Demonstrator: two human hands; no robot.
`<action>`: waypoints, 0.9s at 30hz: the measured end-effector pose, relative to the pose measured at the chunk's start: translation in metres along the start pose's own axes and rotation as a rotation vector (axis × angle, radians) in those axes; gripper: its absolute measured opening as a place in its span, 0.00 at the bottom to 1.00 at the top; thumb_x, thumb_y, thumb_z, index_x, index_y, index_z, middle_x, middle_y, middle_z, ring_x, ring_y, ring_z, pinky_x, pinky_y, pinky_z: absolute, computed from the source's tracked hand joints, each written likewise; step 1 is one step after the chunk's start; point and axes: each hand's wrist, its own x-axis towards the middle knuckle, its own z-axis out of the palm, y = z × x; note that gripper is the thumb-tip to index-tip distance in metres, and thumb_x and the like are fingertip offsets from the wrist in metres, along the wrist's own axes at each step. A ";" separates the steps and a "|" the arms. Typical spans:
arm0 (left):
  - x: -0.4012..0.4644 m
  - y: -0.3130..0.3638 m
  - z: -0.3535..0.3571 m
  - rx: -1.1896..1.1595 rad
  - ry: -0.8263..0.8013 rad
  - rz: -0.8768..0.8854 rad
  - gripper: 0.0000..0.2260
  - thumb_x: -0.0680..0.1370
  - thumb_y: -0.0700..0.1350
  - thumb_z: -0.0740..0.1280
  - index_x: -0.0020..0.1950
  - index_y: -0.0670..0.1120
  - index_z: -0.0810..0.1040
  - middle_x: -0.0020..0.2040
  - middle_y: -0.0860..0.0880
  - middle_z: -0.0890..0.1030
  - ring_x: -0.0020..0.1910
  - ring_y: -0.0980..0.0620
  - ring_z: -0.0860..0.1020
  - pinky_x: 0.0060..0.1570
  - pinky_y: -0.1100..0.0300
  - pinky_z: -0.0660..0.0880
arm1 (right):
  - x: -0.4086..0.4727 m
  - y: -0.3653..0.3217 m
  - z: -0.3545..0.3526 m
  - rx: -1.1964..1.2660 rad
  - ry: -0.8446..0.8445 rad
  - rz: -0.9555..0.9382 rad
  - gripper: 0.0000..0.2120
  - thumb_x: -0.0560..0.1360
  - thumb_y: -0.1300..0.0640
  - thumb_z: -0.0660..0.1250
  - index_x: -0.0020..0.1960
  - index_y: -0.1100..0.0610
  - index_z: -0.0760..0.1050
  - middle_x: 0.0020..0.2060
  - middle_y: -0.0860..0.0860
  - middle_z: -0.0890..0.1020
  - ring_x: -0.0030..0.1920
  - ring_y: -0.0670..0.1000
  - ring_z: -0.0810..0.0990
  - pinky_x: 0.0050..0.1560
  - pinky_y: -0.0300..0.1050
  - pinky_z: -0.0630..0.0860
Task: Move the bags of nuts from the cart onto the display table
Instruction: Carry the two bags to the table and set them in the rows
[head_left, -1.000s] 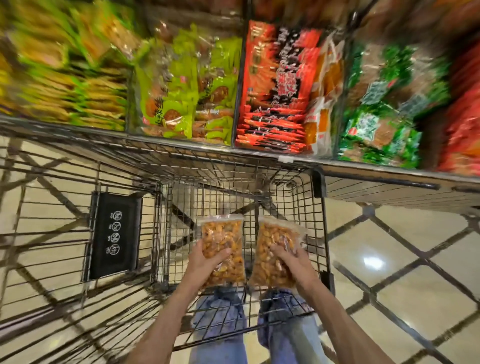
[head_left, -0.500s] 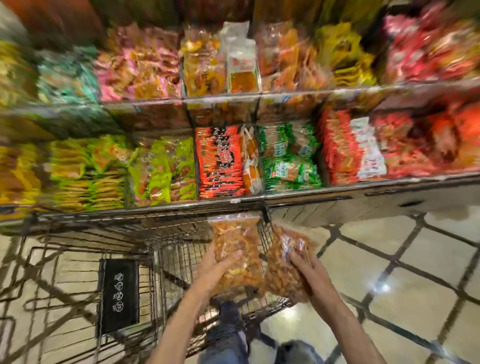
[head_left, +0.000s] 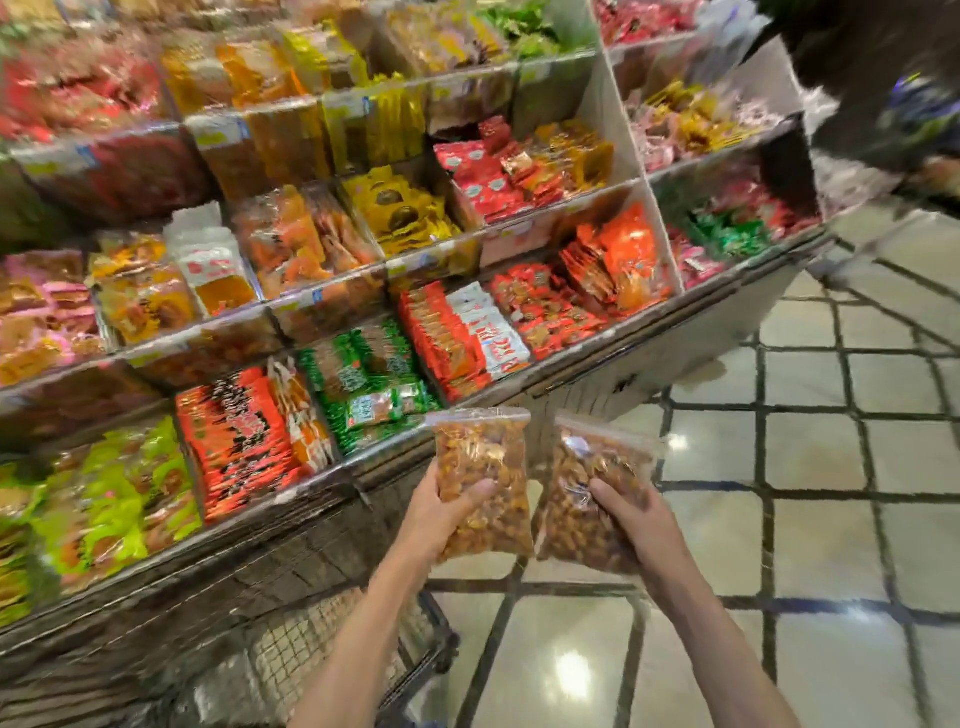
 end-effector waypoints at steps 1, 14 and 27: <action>0.002 0.004 0.023 0.006 -0.026 0.011 0.35 0.63 0.64 0.84 0.67 0.62 0.76 0.58 0.56 0.87 0.58 0.53 0.86 0.62 0.44 0.81 | -0.001 -0.005 -0.024 0.014 0.027 -0.010 0.23 0.73 0.47 0.79 0.65 0.47 0.79 0.53 0.49 0.89 0.53 0.54 0.89 0.51 0.56 0.87; 0.035 0.023 0.311 0.148 -0.377 0.074 0.31 0.71 0.58 0.81 0.71 0.58 0.74 0.61 0.53 0.86 0.57 0.52 0.86 0.60 0.46 0.83 | -0.017 -0.013 -0.291 0.249 0.367 -0.046 0.32 0.66 0.43 0.82 0.67 0.48 0.79 0.55 0.49 0.89 0.56 0.56 0.88 0.59 0.65 0.83; 0.137 0.047 0.565 0.291 -0.761 0.065 0.27 0.73 0.58 0.78 0.70 0.55 0.77 0.58 0.52 0.88 0.55 0.51 0.87 0.60 0.45 0.82 | 0.021 -0.028 -0.468 0.407 0.733 -0.113 0.25 0.73 0.52 0.79 0.68 0.52 0.78 0.57 0.53 0.88 0.57 0.57 0.88 0.62 0.64 0.82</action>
